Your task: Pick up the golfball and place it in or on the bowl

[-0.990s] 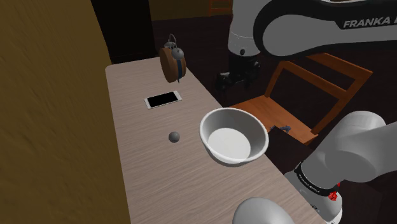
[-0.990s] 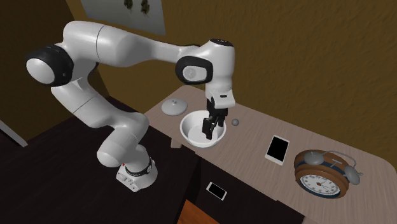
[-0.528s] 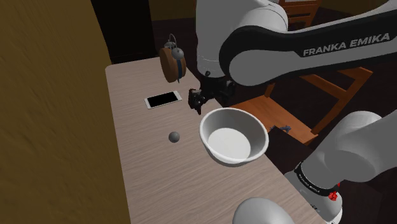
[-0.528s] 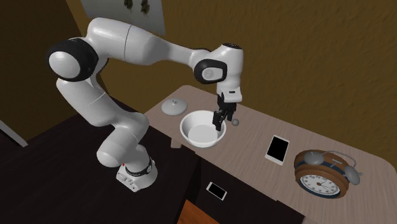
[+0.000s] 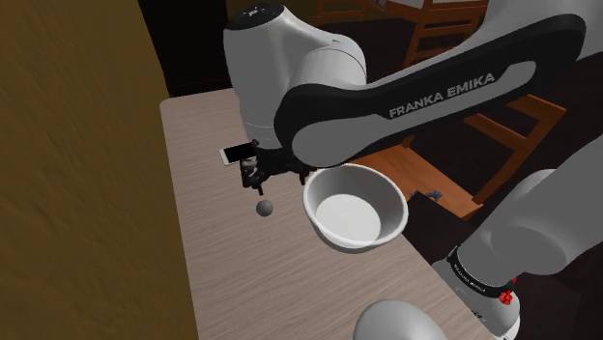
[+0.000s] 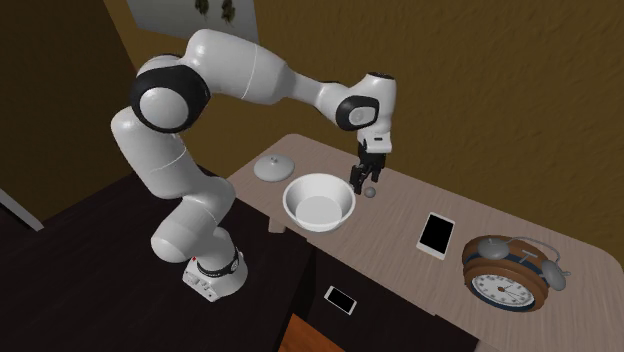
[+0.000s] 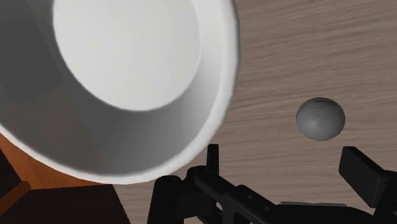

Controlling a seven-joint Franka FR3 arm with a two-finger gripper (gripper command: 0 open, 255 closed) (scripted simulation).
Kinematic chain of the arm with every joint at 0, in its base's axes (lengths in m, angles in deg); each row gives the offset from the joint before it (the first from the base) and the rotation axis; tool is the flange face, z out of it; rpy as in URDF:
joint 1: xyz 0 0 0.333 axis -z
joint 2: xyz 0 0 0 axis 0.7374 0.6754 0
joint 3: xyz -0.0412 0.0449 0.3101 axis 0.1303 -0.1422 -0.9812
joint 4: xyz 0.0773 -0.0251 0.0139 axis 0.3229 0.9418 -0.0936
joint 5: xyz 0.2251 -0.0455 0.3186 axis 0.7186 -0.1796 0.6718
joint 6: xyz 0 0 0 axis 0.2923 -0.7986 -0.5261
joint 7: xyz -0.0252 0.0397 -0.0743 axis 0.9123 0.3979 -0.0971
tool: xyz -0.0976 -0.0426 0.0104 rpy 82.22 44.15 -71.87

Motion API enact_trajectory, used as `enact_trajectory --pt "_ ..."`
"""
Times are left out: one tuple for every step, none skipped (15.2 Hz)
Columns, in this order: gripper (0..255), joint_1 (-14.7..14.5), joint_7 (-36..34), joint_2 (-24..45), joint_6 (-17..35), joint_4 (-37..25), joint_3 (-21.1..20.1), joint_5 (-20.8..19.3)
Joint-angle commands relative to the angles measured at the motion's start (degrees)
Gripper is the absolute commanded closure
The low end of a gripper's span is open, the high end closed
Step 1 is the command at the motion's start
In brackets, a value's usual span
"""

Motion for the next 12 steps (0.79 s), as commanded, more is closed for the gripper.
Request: enact_trajectory --pt "0 0.28 -6.08 6.17 0.48 -3.91 -2.47 -4.17" --pt "0 -0.02 -8.95 9.11 0.42 -5.82 -3.29 -6.36" --pt "0 -0.44 -10.88 11.14 0.30 -7.18 -3.63 -7.89" --pt "0 -0.61 -11.08 11.42 1.01 -6.66 -3.40 -8.17" --pt "0 -0.66 -11.28 11.73 1.72 -6.16 -3.29 -8.47" --pt "0 -0.66 -11.51 12.06 2.42 -5.67 -3.23 -8.80" --pt "0 -0.66 -11.74 12.40 3.11 -5.19 -3.17 -9.14" --pt "0 -0.66 -11.98 12.75 3.81 -4.73 -3.10 -9.50" --pt "0 -0.66 -12.24 13.12 4.49 -4.28 -3.04 -9.87" --pt "0 -0.66 -12.51 13.51 5.18 -3.84 -2.96 -10.26" --pt "0 -0.67 -12.66 13.74 5.57 -3.60 -2.92 -10.50" --pt "0 -0.67 -12.66 13.73 5.57 -3.59 -2.92 -10.49"
